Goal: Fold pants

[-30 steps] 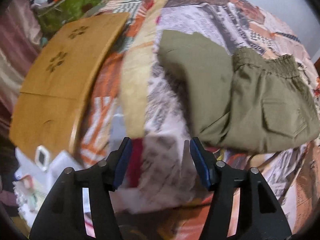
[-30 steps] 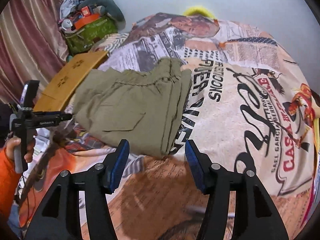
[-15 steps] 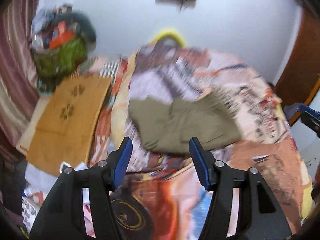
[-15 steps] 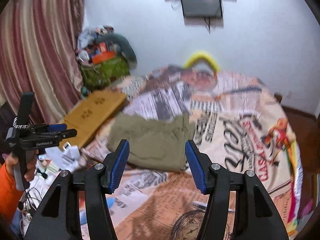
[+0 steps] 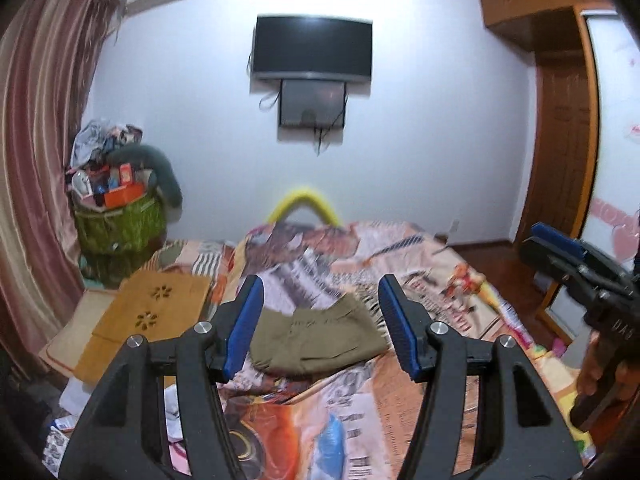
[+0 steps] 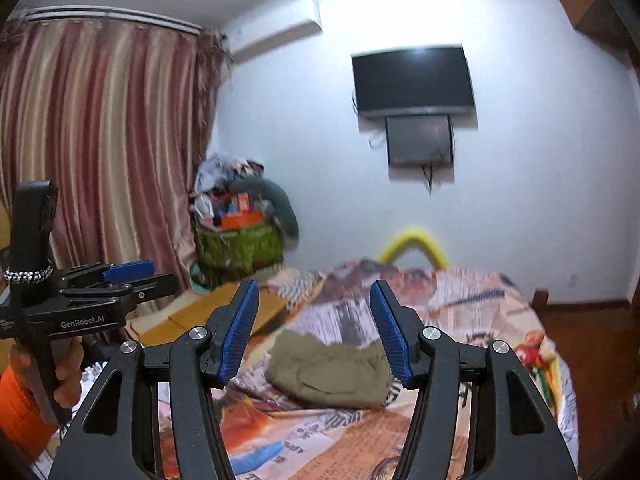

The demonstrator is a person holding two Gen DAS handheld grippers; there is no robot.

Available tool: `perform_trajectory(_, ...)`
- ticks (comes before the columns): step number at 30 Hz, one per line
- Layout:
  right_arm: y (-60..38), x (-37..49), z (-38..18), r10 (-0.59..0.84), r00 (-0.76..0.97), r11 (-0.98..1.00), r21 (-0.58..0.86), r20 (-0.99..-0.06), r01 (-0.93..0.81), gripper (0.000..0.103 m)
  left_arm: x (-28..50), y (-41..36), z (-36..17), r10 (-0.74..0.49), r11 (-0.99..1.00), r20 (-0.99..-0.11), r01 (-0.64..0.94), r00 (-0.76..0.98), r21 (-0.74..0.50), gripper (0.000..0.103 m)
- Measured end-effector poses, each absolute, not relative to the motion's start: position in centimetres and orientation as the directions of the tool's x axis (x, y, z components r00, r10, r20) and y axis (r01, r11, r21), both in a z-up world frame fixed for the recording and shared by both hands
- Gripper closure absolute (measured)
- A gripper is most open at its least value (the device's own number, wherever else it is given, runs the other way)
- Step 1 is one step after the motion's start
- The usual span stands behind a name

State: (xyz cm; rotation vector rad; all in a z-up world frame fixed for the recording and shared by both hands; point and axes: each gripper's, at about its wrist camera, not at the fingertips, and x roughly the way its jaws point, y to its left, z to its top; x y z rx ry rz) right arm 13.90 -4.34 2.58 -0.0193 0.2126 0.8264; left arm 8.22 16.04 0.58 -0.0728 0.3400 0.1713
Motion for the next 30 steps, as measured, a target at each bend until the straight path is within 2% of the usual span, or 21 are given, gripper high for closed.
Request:
perform_trajectory(4,-4.8,11.5,3.4,0.735,0.660,0.673,0.046,-0.155,-0.739,0.049,5.4,14.4,1.7,0.164,0.982,-0.270,-0.182,0.949,-0.043,0.043)
perform_trajectory(7,-5.1,10.2,3.7,0.741,0.659,0.668,0.046,-0.127,-0.743,0.048,3.7,13.5,2.1,0.168,0.983,-0.232,-0.181,0.958,-0.037,0.039)
perform_trajectory(8,-5.3,9.9,3.8,0.740,0.662,0.670,0.046,-0.122,-0.741,0.045,3.2,13.2,2.1,0.173,0.982,-0.221,-0.184,0.960,-0.033,0.034)
perform_trajectory(9,-5.5,9.8,3.8,0.734,0.669,0.677,0.051,-0.116,-0.734,0.036,2.7,12.9,2.2,0.182,0.981,-0.207,-0.192,0.961,-0.030,0.030)
perform_trajectory(10,-5.7,9.8,3.8,0.732,0.672,0.680,0.058,-0.110,-0.731,0.026,2.3,12.8,2.2,0.186,0.980,-0.196,-0.195,0.963,-0.029,0.023)
perform_trajectory(12,-6.0,9.8,3.7,0.729,0.678,0.684,0.070,-0.097,-0.726,0.020,1.9,12.7,2.2,0.189,0.979,-0.182,-0.198,0.965,-0.035,0.014)
perform_trajectory(14,-6.1,9.7,3.6,0.712,0.695,0.702,0.069,-0.102,-0.709,0.019,1.6,12.7,2.2,0.195,0.978,-0.175,-0.205,0.965,-0.039,0.006)
perform_trajectory(16,-6.3,9.5,3.7,0.695,0.711,0.718,0.068,-0.107,-0.692,0.009,1.2,12.5,2.2,0.204,0.976,-0.164,-0.214,0.965,-0.042,0.000)
perform_trajectory(18,-6.5,9.3,3.8,0.684,0.722,0.729,0.068,-0.102,-0.681,0.000,1.1,12.6,2.1,0.206,0.975,-0.156,-0.215,0.966,-0.047,0.000)
perform_trajectory(30,-6.8,8.8,3.7,0.672,0.733,0.740,0.058,-0.106,-0.670,0.000,1.1,12.1,1.7,0.209,0.976,-0.162,-0.217,0.964,-0.031,0.000)
